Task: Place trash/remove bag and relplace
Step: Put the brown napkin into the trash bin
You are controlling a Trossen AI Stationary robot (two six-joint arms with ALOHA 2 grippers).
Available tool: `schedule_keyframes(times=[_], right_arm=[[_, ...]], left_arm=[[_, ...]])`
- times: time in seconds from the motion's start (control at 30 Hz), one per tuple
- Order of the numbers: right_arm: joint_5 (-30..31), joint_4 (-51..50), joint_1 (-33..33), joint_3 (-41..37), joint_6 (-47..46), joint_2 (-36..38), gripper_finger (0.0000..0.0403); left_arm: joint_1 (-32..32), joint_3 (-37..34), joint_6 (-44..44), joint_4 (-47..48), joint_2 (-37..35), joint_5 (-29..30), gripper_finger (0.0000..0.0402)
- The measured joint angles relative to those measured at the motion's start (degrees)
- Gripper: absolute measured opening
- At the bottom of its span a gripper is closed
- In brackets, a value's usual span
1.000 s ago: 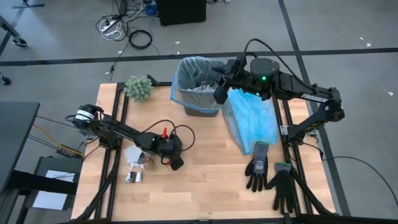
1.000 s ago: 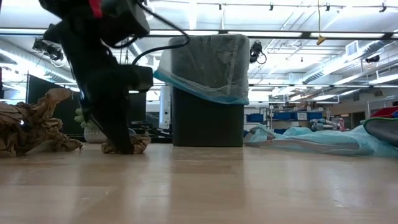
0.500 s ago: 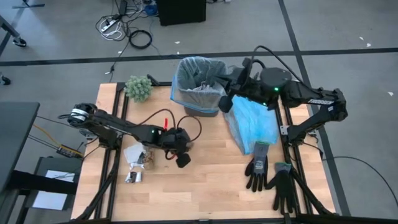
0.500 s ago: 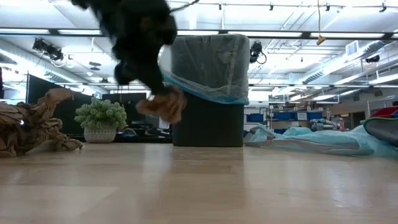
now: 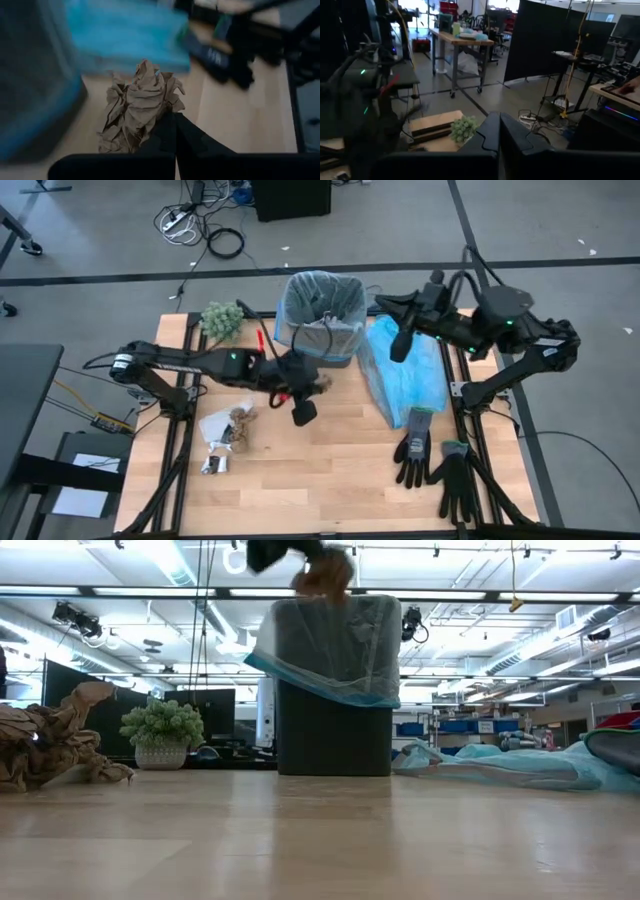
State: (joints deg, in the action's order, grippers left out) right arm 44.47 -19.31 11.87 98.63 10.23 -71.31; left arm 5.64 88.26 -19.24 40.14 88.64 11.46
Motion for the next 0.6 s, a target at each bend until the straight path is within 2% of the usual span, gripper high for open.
schedule_keyframes(times=[0.1, 0.17, 0.23, 0.37, 0.6], right_arm=[[1.5, -0.3, 2.1, 0.0, 0.0, 0.6, 0.0000], [1.7, -0.5, 3.6, 0.0, 0.0, 0.7, 0.0000], [1.7, -0.5, 5.1, 0.0, 0.2, 0.6, 0.0000], [3.0, -1.1, 7.8, 0.0, 0.0, 0.1, 0.0000], [8.4, -2.1, 10.1, 0.0, 0.4, 0.0, 0.0000]], left_arm=[[-2.0, 4.2, 3.9, 0.0, -0.1, 4.1, 0.0001], [-4.1, 6.1, 4.2, 0.0, -0.1, 9.3, 0.0001], [-7.4, 7.6, 4.2, 0.2, -0.1, 11.8, 0.0001], [-13.8, 9.0, 4.1, -0.9, -0.1, 11.6, 0.0001], [-21.7, 9.1, 0.7, 1.7, 0.3, 6.5, 0.0001]])
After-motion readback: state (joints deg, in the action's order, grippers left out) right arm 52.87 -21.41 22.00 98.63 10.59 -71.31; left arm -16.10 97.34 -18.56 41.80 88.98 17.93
